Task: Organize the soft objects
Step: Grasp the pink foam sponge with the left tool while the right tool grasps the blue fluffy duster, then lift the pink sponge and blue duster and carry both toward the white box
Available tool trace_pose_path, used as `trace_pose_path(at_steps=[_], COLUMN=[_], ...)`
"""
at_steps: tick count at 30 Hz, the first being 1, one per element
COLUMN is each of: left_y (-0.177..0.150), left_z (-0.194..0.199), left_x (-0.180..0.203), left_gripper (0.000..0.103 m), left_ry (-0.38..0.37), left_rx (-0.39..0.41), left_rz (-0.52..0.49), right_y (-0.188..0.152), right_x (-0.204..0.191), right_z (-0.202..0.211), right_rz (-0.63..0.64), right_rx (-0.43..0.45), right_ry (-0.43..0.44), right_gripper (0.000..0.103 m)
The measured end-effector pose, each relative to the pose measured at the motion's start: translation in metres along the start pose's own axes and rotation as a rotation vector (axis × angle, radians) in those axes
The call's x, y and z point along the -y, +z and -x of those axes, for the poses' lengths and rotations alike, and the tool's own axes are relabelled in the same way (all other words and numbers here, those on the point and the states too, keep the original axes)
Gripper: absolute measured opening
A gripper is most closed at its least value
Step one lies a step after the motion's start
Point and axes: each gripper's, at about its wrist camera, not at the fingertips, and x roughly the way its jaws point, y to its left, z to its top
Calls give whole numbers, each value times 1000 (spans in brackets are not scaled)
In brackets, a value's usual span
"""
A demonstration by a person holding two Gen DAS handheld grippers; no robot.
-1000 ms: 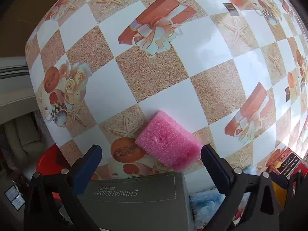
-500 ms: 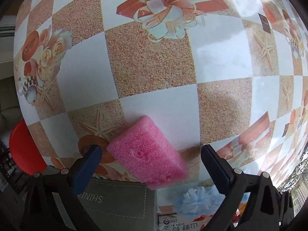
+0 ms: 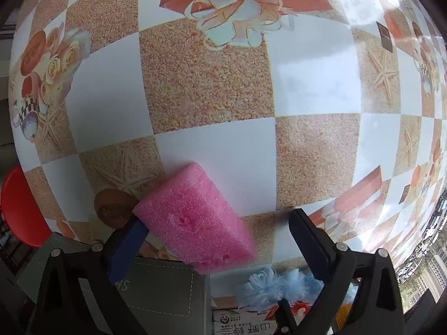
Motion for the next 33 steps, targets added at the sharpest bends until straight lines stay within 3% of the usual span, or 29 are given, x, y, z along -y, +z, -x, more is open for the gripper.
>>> trace_pose_path(at_steps=[2, 4, 8, 15, 21, 26, 33], left_y=[-8, -12, -21, -49, -90, -134, -202], left_z=[8, 16, 30, 76, 124, 152, 162], left_x=[8, 14, 23, 30, 29, 27, 40], left_gripper=[85, 57, 57, 57, 57, 57, 57], left_ry=[12, 22, -18, -42, -57, -68, -85], left_rx=[32, 70, 159, 344, 499, 568, 617], left_rz=[-37, -81, -123, -102, -105, -138, -193], right_y=[-3, -5, 1, -6, -15, -31, -61], right_x=[-1, 4, 15, 57, 69, 68, 56], right_z=[3, 12, 33, 82, 129, 162, 193], right_rz=[0, -8, -51, -143, -182, -180, -163], right_rx=[3, 18, 59, 152, 220, 286, 344], right_ry=[29, 53, 109, 167, 196, 198, 173], right_gripper=[46, 36, 24, 24, 24, 24, 24])
